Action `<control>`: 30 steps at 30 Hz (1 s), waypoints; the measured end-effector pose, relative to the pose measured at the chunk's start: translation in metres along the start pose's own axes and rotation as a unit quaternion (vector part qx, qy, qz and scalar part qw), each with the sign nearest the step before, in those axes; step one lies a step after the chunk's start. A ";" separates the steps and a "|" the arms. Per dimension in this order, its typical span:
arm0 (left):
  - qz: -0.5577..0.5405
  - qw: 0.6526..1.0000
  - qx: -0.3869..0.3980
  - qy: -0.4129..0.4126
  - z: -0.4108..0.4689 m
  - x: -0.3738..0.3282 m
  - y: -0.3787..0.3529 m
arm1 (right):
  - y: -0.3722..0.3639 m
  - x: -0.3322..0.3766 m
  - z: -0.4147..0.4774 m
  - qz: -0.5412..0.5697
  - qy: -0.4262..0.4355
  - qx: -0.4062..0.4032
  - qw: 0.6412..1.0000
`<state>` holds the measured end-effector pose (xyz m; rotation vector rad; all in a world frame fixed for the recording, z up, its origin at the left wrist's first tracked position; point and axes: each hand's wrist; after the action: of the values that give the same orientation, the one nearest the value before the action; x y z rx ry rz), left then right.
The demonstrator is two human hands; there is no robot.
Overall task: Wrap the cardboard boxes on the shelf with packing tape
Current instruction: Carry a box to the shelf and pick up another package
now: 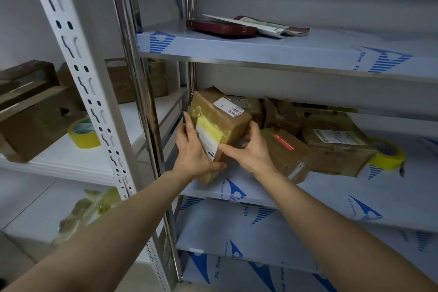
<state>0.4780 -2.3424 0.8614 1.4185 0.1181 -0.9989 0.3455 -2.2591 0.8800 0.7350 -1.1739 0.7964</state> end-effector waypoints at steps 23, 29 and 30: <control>-0.283 0.919 0.179 0.206 0.018 0.028 0.020 | 0.017 -0.013 0.014 0.114 -0.129 -0.084 0.981; -0.259 0.915 0.117 0.288 0.018 0.031 0.000 | 0.044 -0.022 0.009 -0.185 0.005 -0.124 0.975; -0.259 0.908 0.118 0.308 0.018 0.032 -0.003 | 0.051 -0.027 0.008 -0.232 0.007 -0.132 0.964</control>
<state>0.4873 -2.3729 0.8436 1.9483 0.9060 -0.9675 0.2929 -2.2429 0.8600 0.7390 -1.0145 0.2476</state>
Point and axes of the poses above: each hand's wrist, its own z-axis towards the middle knuckle, its own y-axis out of the back of the hand, x = y × z, and after that the axes turned 12 degrees about z, right-handed
